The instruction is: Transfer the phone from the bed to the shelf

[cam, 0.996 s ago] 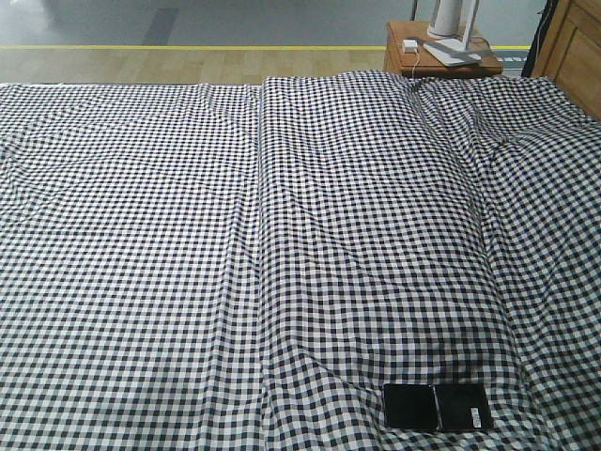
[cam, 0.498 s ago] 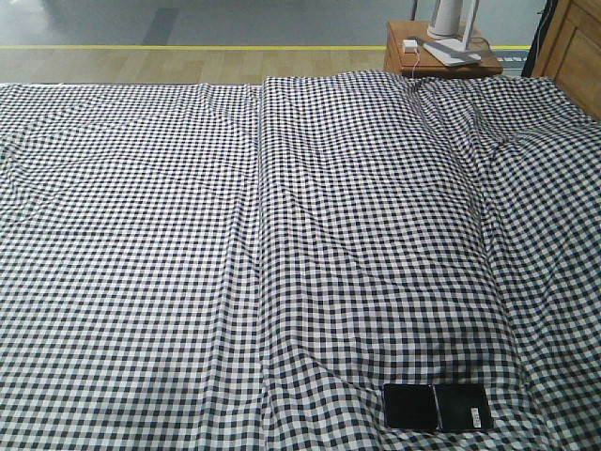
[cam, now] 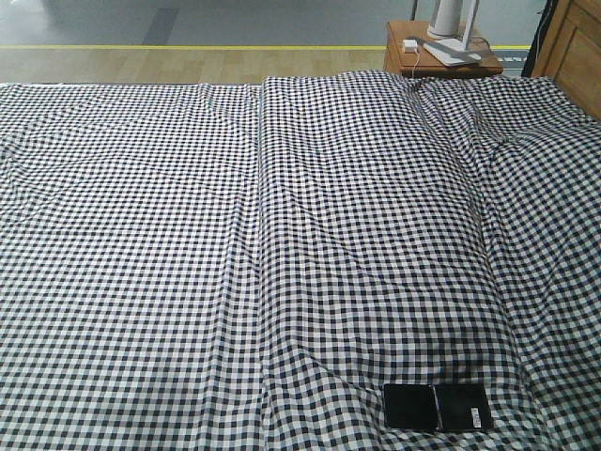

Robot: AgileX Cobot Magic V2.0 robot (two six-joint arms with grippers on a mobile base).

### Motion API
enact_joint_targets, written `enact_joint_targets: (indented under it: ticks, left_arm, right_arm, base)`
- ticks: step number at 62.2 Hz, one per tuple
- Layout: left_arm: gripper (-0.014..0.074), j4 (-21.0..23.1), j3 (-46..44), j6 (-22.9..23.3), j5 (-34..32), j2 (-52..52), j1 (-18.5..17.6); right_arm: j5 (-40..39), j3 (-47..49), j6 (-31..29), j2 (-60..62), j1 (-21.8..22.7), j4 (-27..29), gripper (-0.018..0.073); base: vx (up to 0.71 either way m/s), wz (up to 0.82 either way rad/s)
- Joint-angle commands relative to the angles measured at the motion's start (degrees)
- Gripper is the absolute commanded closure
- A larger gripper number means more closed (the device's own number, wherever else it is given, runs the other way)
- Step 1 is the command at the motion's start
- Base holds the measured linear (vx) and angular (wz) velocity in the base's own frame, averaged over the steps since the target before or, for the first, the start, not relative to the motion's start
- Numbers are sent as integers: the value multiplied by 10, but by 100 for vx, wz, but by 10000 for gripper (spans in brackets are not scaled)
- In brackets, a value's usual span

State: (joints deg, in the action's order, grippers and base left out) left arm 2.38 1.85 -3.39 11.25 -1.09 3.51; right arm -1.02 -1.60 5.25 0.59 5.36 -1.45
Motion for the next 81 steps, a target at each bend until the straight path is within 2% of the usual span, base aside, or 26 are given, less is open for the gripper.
enact_joint_targets:
  ticks: [1,6,13,23,30,41,58,65,71,81]
  left_arm:
    - [595,5,4,0,-40,-5,0]
    - [595,5,4,0,-40,-5,0]
    - [595,5,4,0,-40,-5,0]
    - [595,5,4,0,-40,-5,0]
    - [595,5,4,0,-40,-5,0]
    - [595,5,4,0,-40,-5,0]
    - [595,5,4,0,-40,-5,0]
    - [595,5,4,0,-40,-5,0]
    - [595,5,4,0,-40,-5,0]
    - [595,5,4,0,-40,-5,0]
  right_arm:
    - [-139,-3,-1,6,4,-8,561]
    - [-175,14,-2,6,4,-8,561]
    - [-173,64,-12,6,4,-8,561]
    - [-157,158,-101,-19,4,-8,561]
    - [-145,230,-134,-65,4,-8,561]
    - [-56,347,-118,-172,4,-6,561]
    - [152,496,-72,-353,4,-6,522]
    - [216,523,-65,-414,4,-5,463]
    - [258,528,-61,-455,4,4,377]
    - [331,528,-59,-513,4,7,146]
  base:
    - [0,0]
    - [0,0]
    - [0,0]
    - [0,0]
    - [0,0]
    - [0,0]
    - [0,0]
    - [0,0]
    - [0,0]
    - [0,0]
